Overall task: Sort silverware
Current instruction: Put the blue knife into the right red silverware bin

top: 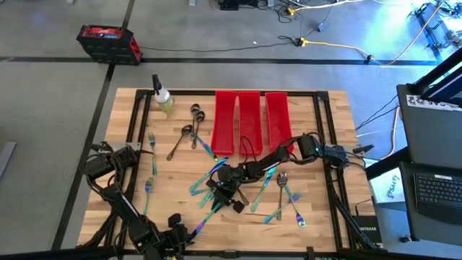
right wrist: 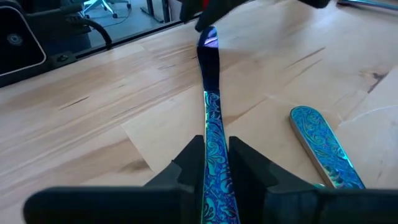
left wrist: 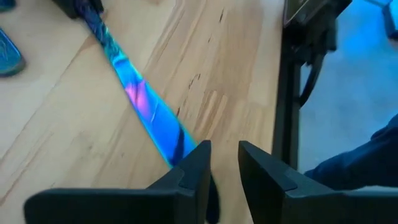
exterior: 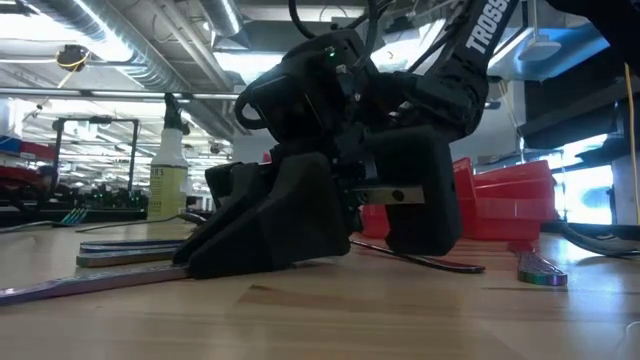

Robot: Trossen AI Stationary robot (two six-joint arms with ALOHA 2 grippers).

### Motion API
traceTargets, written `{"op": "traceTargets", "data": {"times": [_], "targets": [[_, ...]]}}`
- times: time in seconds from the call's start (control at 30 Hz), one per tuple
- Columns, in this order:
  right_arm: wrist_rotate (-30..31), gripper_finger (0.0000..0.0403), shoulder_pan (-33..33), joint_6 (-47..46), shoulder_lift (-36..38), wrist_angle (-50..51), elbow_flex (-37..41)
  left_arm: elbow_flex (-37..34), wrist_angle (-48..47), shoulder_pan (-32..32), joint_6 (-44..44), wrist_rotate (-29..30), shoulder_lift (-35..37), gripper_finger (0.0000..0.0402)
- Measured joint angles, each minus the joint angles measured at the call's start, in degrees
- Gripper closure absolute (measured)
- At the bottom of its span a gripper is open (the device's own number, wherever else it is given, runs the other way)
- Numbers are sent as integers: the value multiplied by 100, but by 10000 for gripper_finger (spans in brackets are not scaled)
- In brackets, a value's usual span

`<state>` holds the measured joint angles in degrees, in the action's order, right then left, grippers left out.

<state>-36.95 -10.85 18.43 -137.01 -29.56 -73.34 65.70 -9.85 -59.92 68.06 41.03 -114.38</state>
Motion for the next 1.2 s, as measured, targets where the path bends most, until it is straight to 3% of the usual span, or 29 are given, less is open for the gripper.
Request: {"op": "traceTargets", "data": {"times": [0.23, 0.37, 0.67, 1.2], "targets": [[10, 363, -2, -171, 63, 4, -2, 116, 30, 19, -1159, 1665, 434, 355], [95, 364, -7, -300, 178, 84, -4, 117, -36, 62, -1780, 2187, 765, 368], [205, 365, -11, -564, 375, 218, 11, 126, -48, 103, -2795, 2452, 1164, 388], [520, 365, -164, -961, 952, 603, 7, 124, -608, -3, -3293, 2647, 1229, 393]]}}
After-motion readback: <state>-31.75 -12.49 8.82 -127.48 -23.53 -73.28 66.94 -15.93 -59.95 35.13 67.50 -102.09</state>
